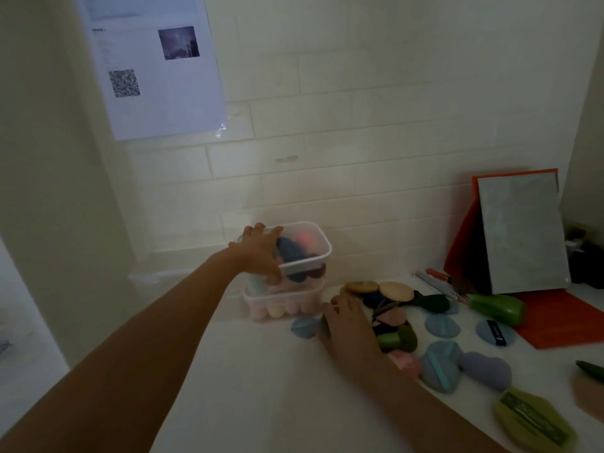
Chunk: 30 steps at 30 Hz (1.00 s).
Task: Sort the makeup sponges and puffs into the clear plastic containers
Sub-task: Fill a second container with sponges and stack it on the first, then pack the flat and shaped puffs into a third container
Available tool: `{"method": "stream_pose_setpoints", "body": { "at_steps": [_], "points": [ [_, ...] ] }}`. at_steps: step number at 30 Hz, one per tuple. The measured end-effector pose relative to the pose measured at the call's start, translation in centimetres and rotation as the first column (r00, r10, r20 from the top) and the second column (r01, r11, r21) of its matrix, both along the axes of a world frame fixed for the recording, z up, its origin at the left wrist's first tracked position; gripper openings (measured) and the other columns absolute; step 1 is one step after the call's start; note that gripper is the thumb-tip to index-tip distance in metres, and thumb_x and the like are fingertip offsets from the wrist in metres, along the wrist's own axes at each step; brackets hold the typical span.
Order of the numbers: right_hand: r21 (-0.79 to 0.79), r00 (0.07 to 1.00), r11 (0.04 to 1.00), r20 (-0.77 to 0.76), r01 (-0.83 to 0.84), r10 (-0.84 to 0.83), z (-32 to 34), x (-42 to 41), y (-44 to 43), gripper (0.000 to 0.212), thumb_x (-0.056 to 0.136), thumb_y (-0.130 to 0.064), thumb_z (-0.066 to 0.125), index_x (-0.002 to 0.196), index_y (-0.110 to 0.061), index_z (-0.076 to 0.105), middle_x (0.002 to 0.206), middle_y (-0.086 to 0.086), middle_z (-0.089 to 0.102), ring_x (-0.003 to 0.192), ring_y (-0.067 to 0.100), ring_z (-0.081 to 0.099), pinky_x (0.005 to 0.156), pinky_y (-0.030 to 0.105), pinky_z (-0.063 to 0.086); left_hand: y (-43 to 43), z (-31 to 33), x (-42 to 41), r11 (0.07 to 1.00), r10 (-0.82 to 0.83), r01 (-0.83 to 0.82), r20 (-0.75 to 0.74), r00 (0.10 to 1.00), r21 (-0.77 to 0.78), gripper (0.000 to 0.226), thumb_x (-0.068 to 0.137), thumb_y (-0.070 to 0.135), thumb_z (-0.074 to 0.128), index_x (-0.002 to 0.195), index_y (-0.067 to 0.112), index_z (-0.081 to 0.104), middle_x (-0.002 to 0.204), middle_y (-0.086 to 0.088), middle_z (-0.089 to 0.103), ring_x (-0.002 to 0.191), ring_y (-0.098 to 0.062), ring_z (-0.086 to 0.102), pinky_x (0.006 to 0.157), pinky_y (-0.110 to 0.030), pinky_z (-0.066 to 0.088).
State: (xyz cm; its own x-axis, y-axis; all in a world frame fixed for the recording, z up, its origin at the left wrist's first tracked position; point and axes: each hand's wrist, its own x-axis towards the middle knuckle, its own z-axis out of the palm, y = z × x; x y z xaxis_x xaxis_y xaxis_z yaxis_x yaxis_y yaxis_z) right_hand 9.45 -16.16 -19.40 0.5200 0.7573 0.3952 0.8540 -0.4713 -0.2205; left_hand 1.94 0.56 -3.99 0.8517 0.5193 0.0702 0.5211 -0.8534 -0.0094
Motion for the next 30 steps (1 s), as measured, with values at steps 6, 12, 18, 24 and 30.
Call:
{"method": "stream_pose_setpoints", "body": {
  "at_steps": [6, 12, 18, 24, 30],
  "points": [
    [-0.112, 0.902, 0.908, 0.116, -0.404, 0.416, -1.5, 0.4, 0.9, 0.042, 0.087, -0.017, 0.044, 0.124, -0.024, 0.059, 0.133, 0.005, 0.053, 0.131, 0.027, 0.042, 0.111, 0.047, 0.025, 3.1, -0.7, 1.1, 0.986, -0.068, 0.049, -0.120, 0.990, -0.159, 0.104, 0.071, 0.035, 0.077, 0.148, 0.025, 0.008, 0.152, -0.007, 0.019, 0.137, -0.027, 0.022, 0.112, -0.043, 0.026],
    [-0.190, 0.885, 0.881, 0.094, -0.433, 0.455, -1.7, 0.8, 1.5, 0.055, 0.089, -0.032, 0.022, 0.133, -0.019, 0.052, 0.142, 0.004, 0.047, 0.139, 0.025, 0.029, 0.114, 0.037, -0.002, 4.3, -0.9, 1.9, 0.973, -0.139, 0.106, -0.151, 0.979, -0.206, 0.104, 0.072, 0.032, 0.077, 0.148, 0.025, 0.007, 0.154, -0.003, 0.017, 0.139, -0.025, 0.022, 0.114, -0.044, 0.024],
    [-0.120, 0.930, 0.969, 0.277, -0.217, 0.242, -2.0, -0.4, 1.7, 0.037, 0.080, -0.032, 0.037, 0.091, -0.029, 0.072, 0.092, -0.009, 0.068, 0.100, 0.013, 0.064, 0.105, 0.036, 0.031, 3.8, -2.6, 0.8, 0.960, -0.158, 0.181, 0.120, 0.980, -0.216, 0.088, 0.074, 0.031, 0.076, 0.145, 0.023, 0.025, 0.152, -0.002, 0.028, 0.137, -0.023, 0.029, 0.113, -0.039, 0.023],
    [-0.020, 0.914, 0.999, 0.405, 0.038, -0.027, -2.6, 0.1, 1.6, 0.036, 0.076, -0.030, 0.037, 0.077, -0.019, 0.071, 0.066, -0.001, 0.065, 0.065, 0.021, 0.064, 0.089, 0.045, 0.036, 3.6, -2.7, -1.9, 0.962, -0.146, 0.205, 0.296, 0.944, -0.180, 0.076, 0.073, 0.042, 0.074, 0.139, 0.023, 0.039, 0.144, -0.001, 0.041, 0.132, -0.022, 0.037, 0.106, -0.033, 0.030],
    [0.013, 0.908, 0.976, 0.364, 0.216, -0.206, -3.2, 1.7, 1.3, 0.019, 0.063, -0.032, 0.072, 0.074, -0.017, 0.068, 0.058, 0.005, 0.061, 0.059, 0.028, 0.062, 0.080, 0.053, 0.051, 8.0, -1.9, -7.8, 0.999, -0.031, 0.042, 0.272, 0.962, -0.034, 0.078, 0.073, 0.026, 0.078, 0.140, 0.017, 0.038, 0.146, -0.008, 0.037, 0.133, -0.022, 0.034, 0.108, -0.031, 0.027]
  ]
}}
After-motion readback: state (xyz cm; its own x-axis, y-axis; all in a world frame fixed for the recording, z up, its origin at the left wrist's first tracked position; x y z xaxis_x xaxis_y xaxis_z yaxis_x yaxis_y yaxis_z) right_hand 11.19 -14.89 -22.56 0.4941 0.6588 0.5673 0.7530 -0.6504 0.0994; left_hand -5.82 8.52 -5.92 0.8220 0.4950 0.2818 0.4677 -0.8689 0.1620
